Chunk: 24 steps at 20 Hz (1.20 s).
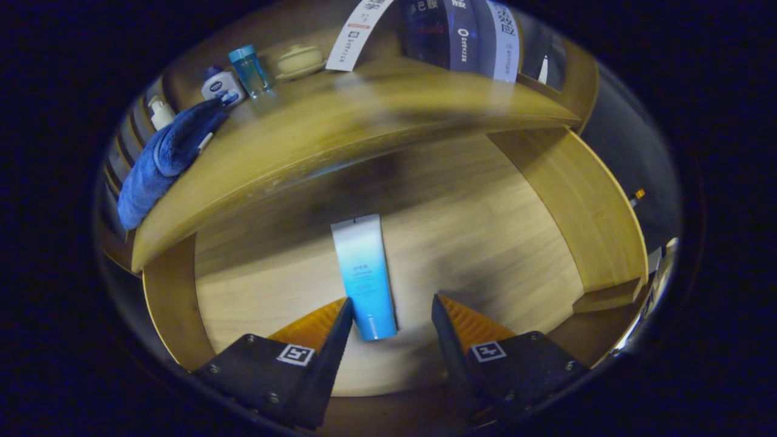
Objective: Pull open the drawer, take out the items inside it, and place them on the countertop above the cabinet.
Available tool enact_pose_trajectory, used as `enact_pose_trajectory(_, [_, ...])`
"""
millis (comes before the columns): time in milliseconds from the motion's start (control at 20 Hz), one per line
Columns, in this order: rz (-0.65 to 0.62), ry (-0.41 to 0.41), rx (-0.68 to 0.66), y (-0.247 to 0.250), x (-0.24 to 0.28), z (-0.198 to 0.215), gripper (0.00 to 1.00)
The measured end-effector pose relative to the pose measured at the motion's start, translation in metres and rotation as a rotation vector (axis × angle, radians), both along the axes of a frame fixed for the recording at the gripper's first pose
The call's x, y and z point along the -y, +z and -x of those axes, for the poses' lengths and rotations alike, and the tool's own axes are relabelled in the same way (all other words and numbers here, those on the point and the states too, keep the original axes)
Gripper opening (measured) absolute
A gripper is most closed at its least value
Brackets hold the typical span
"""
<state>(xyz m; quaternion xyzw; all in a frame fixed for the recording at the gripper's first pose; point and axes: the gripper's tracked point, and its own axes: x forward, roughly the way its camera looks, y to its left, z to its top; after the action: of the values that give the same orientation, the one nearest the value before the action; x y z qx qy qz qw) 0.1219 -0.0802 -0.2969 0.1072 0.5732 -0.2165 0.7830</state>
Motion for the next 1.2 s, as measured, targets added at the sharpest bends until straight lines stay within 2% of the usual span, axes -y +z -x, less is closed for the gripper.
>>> enact_pose_trajectory(100, [-0.019,0.012,-0.08,-0.015,-0.002,0.008,0.78])
enact_pose_trajectory(150, [0.015,0.028,-0.058,-0.013,0.001,0.003,0.71])
enact_pose_trajectory(200, [0.025,0.033,-0.078,-0.012,0.0,0.005,0.68])
enact_pose_trajectory(350, [0.046,0.044,-0.035,-0.007,-0.001,-0.001,0.46])
enact_pose_trajectory(450, [-0.012,0.067,0.017,-0.005,-0.015,-0.01,0.32])
enact_pose_trajectory(550, [0.003,0.065,0.076,0.007,-0.019,-0.015,0.31])
enact_pose_trajectory(900, [0.208,0.055,0.064,0.08,-0.008,0.023,0.31])
enact_pose_trajectory(1050, [0.27,0.048,0.129,0.119,-0.008,0.016,0.31])
enact_pose_trajectory(1200, [0.305,0.061,0.198,0.153,-0.009,-0.009,0.31])
